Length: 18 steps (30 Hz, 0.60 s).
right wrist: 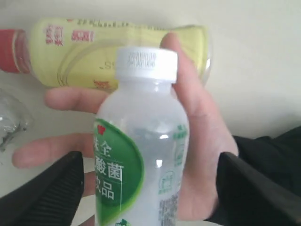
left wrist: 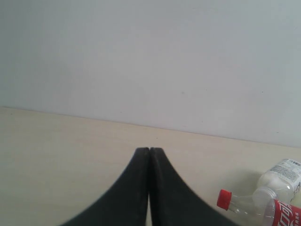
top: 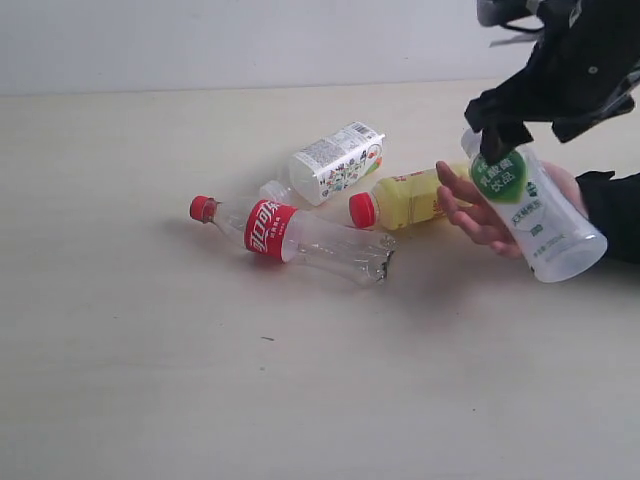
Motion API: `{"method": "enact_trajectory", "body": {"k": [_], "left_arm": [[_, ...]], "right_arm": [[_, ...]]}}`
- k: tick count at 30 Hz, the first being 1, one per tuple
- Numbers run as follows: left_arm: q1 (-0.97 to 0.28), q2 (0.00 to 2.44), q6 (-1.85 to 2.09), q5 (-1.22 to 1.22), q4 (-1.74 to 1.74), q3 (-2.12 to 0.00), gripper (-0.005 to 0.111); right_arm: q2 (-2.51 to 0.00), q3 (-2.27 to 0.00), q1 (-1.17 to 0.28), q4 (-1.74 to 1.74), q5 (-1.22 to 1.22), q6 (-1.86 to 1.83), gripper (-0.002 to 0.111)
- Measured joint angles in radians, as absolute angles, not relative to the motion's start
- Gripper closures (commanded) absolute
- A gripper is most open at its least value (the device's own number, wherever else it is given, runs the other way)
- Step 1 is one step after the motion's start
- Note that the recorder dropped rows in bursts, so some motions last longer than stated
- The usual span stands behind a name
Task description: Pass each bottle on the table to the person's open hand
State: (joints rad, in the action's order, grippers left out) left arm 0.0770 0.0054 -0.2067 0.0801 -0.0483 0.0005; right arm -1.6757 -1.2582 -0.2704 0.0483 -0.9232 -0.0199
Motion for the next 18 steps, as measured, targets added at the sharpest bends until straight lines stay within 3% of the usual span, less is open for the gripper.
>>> {"method": "enact_trajectory", "body": {"k": [5,6,9,15,18], "left_arm": [[0.077,0.005,-0.207,0.080,-0.048,0.000,0.104],[0.077,0.005,-0.207,0.080,-0.048,0.000,0.104],[0.077,0.005,-0.207,0.080,-0.048,0.000,0.104],[0.077,0.005,-0.207,0.080,-0.048,0.000,0.104],[0.077,0.005,-0.207,0.080,-0.048,0.000,0.104]], "right_arm": [[-1.527,-1.263,-0.270,0.054,-0.879,-0.063,0.061],[-1.487,-1.263,-0.270,0.055,-0.866,-0.069,0.077],[-1.274,-1.263,-0.270,0.046,-0.838,-0.114,0.106],[-0.868,-1.234,-0.270,-0.260,-0.832,-0.316,0.108],[-0.664,-1.098,-0.270,-0.403,-0.807,-0.359,0.108]]}}
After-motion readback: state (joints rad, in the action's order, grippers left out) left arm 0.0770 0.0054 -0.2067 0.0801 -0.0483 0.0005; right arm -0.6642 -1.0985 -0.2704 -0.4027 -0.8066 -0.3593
